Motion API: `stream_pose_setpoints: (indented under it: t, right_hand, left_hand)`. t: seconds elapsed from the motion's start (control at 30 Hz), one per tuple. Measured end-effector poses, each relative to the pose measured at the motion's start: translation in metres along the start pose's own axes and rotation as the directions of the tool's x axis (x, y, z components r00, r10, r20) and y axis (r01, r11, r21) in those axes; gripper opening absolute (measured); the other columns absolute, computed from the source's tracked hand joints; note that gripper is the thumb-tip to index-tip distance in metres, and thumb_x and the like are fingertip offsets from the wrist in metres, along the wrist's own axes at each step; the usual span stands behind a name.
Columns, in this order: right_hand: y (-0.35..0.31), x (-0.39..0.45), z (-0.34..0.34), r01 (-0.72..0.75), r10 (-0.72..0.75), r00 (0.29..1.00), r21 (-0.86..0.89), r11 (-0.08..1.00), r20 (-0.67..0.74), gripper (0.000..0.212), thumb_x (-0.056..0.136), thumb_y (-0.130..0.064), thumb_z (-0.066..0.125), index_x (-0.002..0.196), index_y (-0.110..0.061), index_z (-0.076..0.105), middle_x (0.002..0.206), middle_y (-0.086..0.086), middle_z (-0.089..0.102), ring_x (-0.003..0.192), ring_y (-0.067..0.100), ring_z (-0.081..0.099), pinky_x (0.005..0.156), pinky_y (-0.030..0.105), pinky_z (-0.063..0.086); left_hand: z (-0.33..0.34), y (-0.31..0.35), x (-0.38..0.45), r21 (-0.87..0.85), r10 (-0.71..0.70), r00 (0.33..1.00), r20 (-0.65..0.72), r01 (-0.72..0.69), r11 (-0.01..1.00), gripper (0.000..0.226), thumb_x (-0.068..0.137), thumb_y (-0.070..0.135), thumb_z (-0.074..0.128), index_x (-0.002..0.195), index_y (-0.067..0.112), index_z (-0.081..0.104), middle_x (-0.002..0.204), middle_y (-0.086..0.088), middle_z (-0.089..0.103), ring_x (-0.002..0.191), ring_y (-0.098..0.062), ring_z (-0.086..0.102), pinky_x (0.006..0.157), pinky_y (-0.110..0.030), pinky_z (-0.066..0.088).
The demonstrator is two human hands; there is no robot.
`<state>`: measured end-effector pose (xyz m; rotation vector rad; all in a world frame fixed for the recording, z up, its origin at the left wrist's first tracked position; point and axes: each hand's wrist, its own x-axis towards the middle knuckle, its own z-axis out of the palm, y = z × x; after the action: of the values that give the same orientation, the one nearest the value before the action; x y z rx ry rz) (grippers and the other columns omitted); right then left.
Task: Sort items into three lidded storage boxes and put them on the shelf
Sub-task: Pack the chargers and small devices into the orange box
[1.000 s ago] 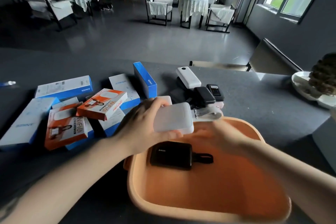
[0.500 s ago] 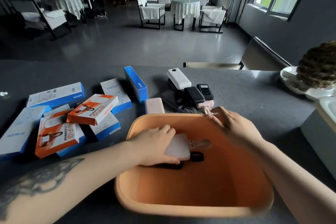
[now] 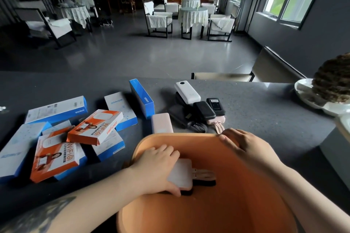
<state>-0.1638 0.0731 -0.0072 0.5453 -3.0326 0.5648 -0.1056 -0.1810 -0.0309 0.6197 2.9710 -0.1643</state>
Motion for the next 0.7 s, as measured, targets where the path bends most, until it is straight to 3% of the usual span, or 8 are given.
stream_pose_setpoints:
  t: [0.07,0.13,0.2,0.27,0.37,0.47,0.57,0.7]
  right_hand:
    - [0.000,0.000,-0.001,-0.007,0.007,1.000,0.000,1.000,0.002,0.059,0.077,-0.074,0.014,0.111,-0.045,0.053,0.110,-0.020,0.060,0.099,0.004,0.055,0.074,0.028,0.044]
    - [0.001,0.002,-0.002,-0.036,0.036,0.999,0.021,0.999,0.025,0.060,0.074,-0.076,0.014,0.108,-0.047,0.054,0.106,-0.021,0.060,0.092,0.002,0.053,0.070,0.026,0.041]
    - [0.002,0.008,-0.005,-0.086,0.083,0.994,0.042,0.995,0.075,0.063,0.069,-0.080,0.012,0.101,-0.047,0.057,0.096,-0.020,0.062,0.084,0.003,0.055,0.067,0.026,0.041]
    - [0.003,0.022,-0.006,-0.124,0.115,0.985,0.063,0.990,0.126,0.070,0.068,-0.082,0.013,0.090,-0.037,0.061,0.078,-0.009,0.064,0.073,0.007,0.058,0.063,0.028,0.043]
    - [-0.003,0.061,0.001,-0.117,0.108,0.991,0.105,0.988,0.084,0.062,0.085,-0.070,0.028,0.082,-0.017,0.060,0.068,0.004,0.062,0.067,0.019,0.059,0.061,0.032,0.044]
    - [-0.022,0.109,0.015,0.005,-0.006,1.000,0.161,0.987,0.008,0.030,0.093,-0.045,0.049,0.084,-0.019,0.062,0.075,0.001,0.065,0.075,0.022,0.060,0.068,0.034,0.045]
    - [-0.040,0.153,0.034,0.069,-0.074,0.997,0.182,0.981,0.017,0.018,0.091,-0.033,0.056,0.101,-0.023,0.067,0.098,-0.001,0.070,0.090,0.019,0.063,0.078,0.034,0.050]
    - [-0.049,0.193,0.065,0.145,-0.142,0.988,-0.062,0.987,0.060,0.021,0.091,-0.035,0.051,0.105,-0.024,0.063,0.104,0.003,0.067,0.097,0.028,0.061,0.075,0.031,0.046]
  left_hand:
    - [-0.010,0.000,-0.002,-0.059,0.027,0.994,-0.103,-0.033,0.998,0.073,0.067,0.081,0.047,0.115,0.027,0.047,0.114,0.010,0.048,0.108,-0.012,0.044,0.087,-0.028,0.037]
    - [-0.034,-0.010,0.000,-0.317,-0.049,0.955,-0.291,-0.047,0.947,0.057,0.071,0.081,0.038,0.099,0.033,0.051,0.098,0.016,0.052,0.091,-0.002,0.050,0.072,-0.022,0.037]
    - [-0.058,-0.041,0.012,-0.555,-0.141,0.900,-0.412,-0.125,0.823,0.037,0.080,0.066,0.044,0.088,0.031,0.053,0.086,0.013,0.054,0.079,-0.006,0.053,0.065,-0.020,0.040]
    - [-0.073,-0.082,0.034,-0.556,-0.124,0.877,-0.465,-0.181,0.811,0.012,0.086,0.042,0.055,0.090,0.032,0.059,0.088,0.014,0.058,0.082,-0.004,0.055,0.075,-0.022,0.044]
    - [-0.062,-0.132,0.074,-0.365,0.061,0.976,-0.211,-0.137,0.921,0.039,0.083,0.025,0.069,0.121,0.029,0.058,0.121,0.013,0.056,0.114,-0.005,0.050,0.101,-0.029,0.037]
    - [-0.025,-0.150,0.104,-0.149,0.243,0.968,0.065,-0.231,0.961,0.077,0.071,0.038,0.077,0.139,0.034,0.042,0.143,0.013,0.038,0.133,-0.005,0.030,0.113,-0.027,0.020]
    - [0.004,-0.151,0.126,-0.024,0.349,0.922,0.166,-0.350,0.937,0.087,0.066,0.044,0.078,0.141,0.040,0.033,0.148,0.010,0.028,0.137,-0.012,0.023,0.114,-0.029,0.015]
    - [0.022,-0.153,0.136,0.084,0.409,0.895,0.177,-0.428,0.900,0.090,0.068,0.055,0.073,0.144,0.038,0.026,0.149,0.007,0.027,0.137,-0.015,0.018,0.114,-0.030,0.009]
